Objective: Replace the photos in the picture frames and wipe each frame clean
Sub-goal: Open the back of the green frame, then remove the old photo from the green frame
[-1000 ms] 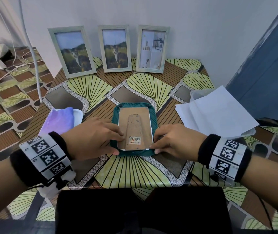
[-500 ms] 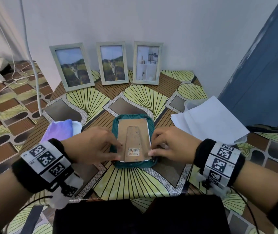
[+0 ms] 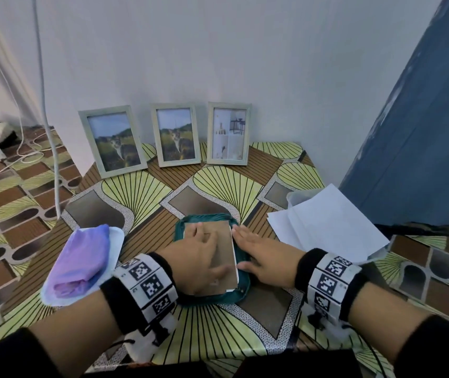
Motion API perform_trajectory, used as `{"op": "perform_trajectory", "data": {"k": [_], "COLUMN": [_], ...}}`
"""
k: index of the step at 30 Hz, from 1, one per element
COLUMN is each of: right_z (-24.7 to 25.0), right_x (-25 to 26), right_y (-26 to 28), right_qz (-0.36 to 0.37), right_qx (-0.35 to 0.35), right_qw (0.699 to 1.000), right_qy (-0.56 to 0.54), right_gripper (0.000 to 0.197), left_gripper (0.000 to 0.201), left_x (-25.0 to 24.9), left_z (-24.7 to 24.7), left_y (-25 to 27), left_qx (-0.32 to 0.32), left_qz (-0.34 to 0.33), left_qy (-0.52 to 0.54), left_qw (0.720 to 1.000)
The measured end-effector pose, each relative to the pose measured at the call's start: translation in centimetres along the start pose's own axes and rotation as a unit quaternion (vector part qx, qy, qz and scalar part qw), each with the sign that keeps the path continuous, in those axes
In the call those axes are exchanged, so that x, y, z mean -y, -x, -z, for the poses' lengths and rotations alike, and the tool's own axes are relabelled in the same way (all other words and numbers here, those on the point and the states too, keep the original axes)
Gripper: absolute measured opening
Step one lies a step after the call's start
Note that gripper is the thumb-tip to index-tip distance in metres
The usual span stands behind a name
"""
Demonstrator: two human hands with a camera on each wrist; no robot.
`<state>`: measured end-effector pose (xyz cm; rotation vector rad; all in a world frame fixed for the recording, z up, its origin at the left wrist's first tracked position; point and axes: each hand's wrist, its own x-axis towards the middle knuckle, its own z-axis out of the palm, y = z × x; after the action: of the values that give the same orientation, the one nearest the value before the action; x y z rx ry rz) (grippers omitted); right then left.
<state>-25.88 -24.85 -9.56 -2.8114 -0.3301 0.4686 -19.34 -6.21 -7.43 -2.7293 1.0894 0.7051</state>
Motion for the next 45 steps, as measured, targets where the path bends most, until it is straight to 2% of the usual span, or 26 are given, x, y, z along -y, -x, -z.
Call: {"op": "perform_trajectory", "data": {"k": [2, 7, 9, 17, 23, 25, 28, 30, 32, 34, 36, 41, 45], "right_z": [0.1, -0.1, 0.0, -0.1, 0.0, -0.1, -0.1, -0.1, -0.2, -0.3, -0.4, -0.4, -0.2], "right_x": [-0.2, -0.3, -0.4, -0.7, -0.8, -0.8, -0.9, -1.0, -1.0, -1.1, -1.1, -1.0, -0.9], "right_y": [-0.1, -0.2, -0.2, -0.2, -0.3, -0.2, -0.1, -0.2, -0.2, -0.2, -0.3, -0.2, -0.2], "right_qz": [0.0, -0.004, -0.007, -0.01, -0.013, -0.012, -0.011, -0.009, -0.008, -0.007, -0.006, -0.006, -0.009], "right_qx": [-0.01, -0.026, -0.022, -0.02, -0.012, -0.013, -0.021, -0.024, -0.025, -0.024, -0.025, -0.026, -0.026], "right_qw": [1.0, 1.0, 1.0, 0.999, 1.0, 1.0, 0.999, 0.999, 0.999, 0.999, 0.999, 0.999, 0.999], "right_qy": [-0.01, -0.005, -0.013, -0.03, -0.019, -0.021, -0.028, -0.03, -0.029, -0.028, -0.032, -0.024, -0.016], "right_gripper": [0.075, 0.076, 0.075, 0.075, 0.074, 0.073, 0.073, 0.074, 0.074, 0.074, 0.075, 0.072, 0.069], "left_gripper": [0.082, 0.036, 0.026, 0.048, 0.05, 0.045, 0.046, 0.046, 0.044, 0.04, 0.045, 0.06, 0.067], "left_x": [-0.3, 0.0, 0.6, 3.4, 6.4, 7.8, 9.5, 9.9, 9.9, 9.7, 9.6, 9.8, 9.4], "left_z": [0.2, 1.9, 2.6, 2.9, 4.5, 4.8, 4.3, 3.3, 1.8, 0.3, -0.9, -2.6, -2.9], "left_y": [-0.1, -0.1, 0.2, 3.1, 7.4, 8.4, 8.7, 8.3, 7.6, 6.9, 6.4, 5.8, 5.6], "left_qx": [-0.017, -0.091, -0.099, -0.14, -0.2, -0.2, -0.18, -0.15, -0.101, -0.048, -0.009, 0.025, 0.026], "left_qz": [0.002, -0.03, -0.053, -0.134, -0.102, -0.082, -0.05, -0.03, -0.046, -0.057, -0.044, -0.046, -0.019], "left_qy": [0.019, 0.12, 0.174, 0.358, 0.466, 0.439, 0.296, 0.194, 0.104, 0.046, 0.006, -0.122, -0.092], "left_qw": [1.0, 0.988, 0.978, 0.913, 0.856, 0.872, 0.937, 0.969, 0.988, 0.996, 0.999, 0.991, 0.995]}}
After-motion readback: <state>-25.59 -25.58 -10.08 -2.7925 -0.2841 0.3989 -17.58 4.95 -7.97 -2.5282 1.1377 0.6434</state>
